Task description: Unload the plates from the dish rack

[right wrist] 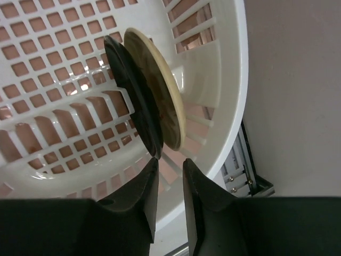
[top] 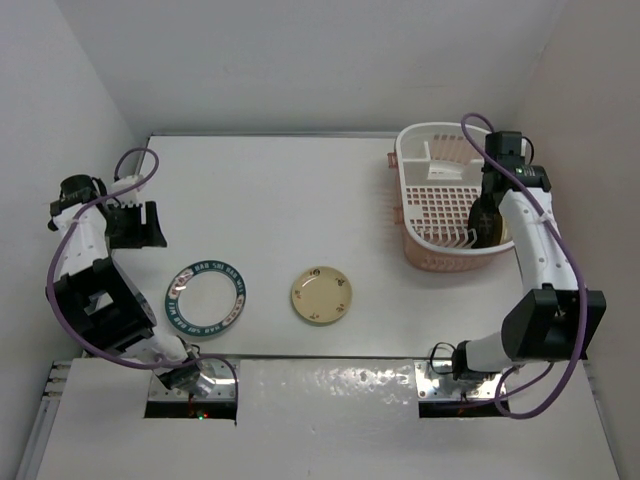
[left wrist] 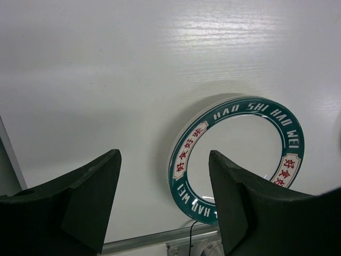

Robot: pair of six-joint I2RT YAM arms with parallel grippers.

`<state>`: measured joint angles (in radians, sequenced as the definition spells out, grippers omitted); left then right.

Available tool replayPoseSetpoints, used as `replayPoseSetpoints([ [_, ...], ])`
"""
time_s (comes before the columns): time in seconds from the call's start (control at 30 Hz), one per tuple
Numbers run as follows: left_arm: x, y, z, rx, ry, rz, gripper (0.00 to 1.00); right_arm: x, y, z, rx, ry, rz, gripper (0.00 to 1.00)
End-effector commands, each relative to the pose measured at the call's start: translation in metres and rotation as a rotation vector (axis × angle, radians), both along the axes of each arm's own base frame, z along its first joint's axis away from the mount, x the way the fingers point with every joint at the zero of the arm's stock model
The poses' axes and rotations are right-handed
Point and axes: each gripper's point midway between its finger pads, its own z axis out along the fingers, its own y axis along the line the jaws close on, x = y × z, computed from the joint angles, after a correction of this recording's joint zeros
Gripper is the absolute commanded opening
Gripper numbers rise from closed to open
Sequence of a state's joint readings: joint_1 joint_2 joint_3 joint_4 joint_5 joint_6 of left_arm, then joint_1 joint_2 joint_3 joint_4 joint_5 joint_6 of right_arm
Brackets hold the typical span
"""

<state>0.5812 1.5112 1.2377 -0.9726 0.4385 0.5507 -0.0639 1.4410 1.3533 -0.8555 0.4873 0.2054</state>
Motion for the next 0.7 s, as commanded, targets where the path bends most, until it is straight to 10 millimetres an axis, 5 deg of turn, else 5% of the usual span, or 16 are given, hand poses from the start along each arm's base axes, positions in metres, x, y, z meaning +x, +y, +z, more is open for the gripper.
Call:
replayPoseSetpoints([
  [0.0, 0.002, -0.002, 0.003, 0.014, -0.018, 0.002, 0.64, 0.012, -0.009, 0.006, -0.076, -0.015, 0.033, 0.25],
  [0.67, 0.007, 0.0, 0.007, 0.012, -0.029, 0.009, 0.64, 0.03, -0.012, -0.051, -0.092, 0.086, 0.079, 0.27],
])
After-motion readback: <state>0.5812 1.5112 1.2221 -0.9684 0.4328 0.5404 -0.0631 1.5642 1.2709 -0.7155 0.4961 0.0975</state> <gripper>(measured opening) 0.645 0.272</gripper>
